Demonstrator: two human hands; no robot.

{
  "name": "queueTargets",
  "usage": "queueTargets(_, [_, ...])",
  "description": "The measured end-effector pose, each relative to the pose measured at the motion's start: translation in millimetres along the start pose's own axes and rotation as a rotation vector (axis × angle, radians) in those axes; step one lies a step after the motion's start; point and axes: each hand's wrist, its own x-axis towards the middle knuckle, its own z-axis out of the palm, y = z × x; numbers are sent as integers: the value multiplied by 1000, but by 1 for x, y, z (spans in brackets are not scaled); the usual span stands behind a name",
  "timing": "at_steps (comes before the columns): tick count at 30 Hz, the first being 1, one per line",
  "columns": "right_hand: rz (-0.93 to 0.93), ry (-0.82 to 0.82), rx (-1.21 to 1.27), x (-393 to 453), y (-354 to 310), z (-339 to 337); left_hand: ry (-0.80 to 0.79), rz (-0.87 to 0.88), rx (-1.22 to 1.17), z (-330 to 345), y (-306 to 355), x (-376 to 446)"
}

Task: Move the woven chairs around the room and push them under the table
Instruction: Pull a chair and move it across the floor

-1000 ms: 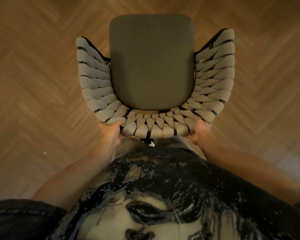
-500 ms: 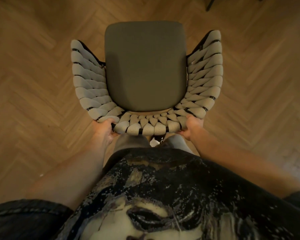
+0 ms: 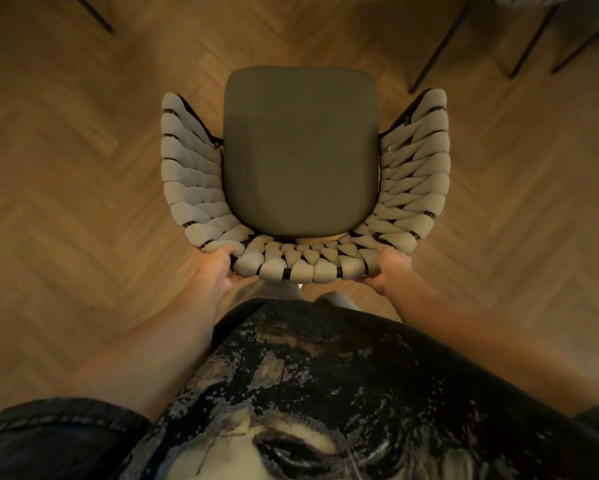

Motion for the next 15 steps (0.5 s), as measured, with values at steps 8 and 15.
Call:
queueTargets(8, [25,35,6,18,-104,64,6,38,7,79,97,38])
queueTargets(15, [13,30,13,40,-198,111,-6,42,15,157,166,65])
